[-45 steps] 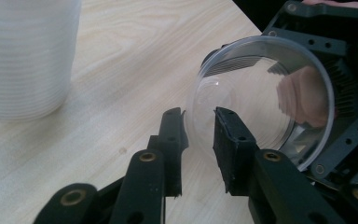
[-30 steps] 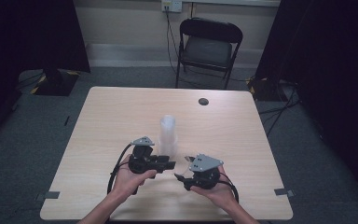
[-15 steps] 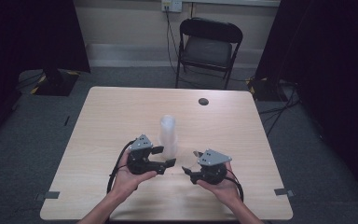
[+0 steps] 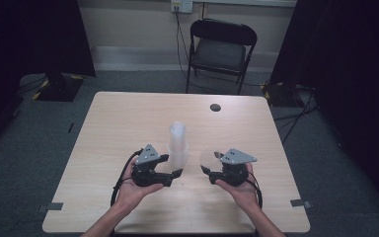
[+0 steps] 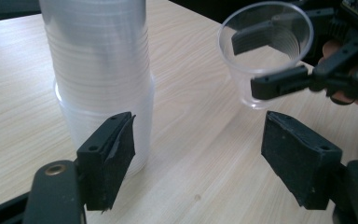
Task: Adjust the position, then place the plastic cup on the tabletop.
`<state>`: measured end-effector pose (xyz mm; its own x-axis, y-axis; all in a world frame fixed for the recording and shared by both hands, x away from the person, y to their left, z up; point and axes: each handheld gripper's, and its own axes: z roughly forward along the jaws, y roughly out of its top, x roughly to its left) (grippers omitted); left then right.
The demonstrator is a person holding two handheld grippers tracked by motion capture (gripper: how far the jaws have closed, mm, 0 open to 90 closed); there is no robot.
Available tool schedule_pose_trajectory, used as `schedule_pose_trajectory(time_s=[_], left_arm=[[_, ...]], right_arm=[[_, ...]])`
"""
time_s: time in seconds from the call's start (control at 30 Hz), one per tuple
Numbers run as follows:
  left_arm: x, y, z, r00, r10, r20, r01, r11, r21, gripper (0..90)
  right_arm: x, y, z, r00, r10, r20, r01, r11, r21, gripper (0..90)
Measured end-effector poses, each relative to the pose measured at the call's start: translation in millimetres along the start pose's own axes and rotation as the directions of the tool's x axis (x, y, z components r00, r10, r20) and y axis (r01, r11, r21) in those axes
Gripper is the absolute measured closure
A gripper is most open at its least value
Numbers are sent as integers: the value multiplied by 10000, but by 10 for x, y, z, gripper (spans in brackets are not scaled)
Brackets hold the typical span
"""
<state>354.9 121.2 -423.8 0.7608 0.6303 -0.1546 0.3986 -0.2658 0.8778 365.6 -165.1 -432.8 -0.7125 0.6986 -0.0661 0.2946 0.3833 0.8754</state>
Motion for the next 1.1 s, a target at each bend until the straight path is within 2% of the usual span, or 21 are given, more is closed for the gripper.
schedule_pose_trajectory(time_s=[0.2,0.33,0.47,0.8,0.87,0.93,1.0,1.1], left_arm=[[35,-39,-74,9999,110,-133,-109,9999,71,215],[81,-82,-102,9993,-184,-318,183,9998,-46,194],[142,-123,-126,9984,-298,-486,305,9994,143,178],[207,-272,-248,9968,-396,-693,408,9990,162,170],[223,-292,-273,9953,-387,-884,432,9978,497,170],[230,-331,-306,9936,-391,-1057,455,9973,582,170],[250,-381,-318,9916,-756,-1046,839,9934,777,172],[268,-464,-340,9900,-494,-1325,610,9945,850,176]], right_arm=[[-130,19,3,9989,397,237,-396,9992,-33,313],[-199,65,29,9980,508,364,-505,9987,-85,313],[-268,94,70,9963,715,467,-711,9974,-107,314],[-462,186,138,9916,1007,807,-994,9948,-201,314],[-501,205,168,9909,1012,887,-996,9948,-222,314],[-538,226,199,9901,1070,913,-1055,9942,-209,314],[-570,248,228,9898,1067,948,-1054,9943,-182,314],[-610,277,270,9875,1127,1100,-1109,9936,-219,314]])
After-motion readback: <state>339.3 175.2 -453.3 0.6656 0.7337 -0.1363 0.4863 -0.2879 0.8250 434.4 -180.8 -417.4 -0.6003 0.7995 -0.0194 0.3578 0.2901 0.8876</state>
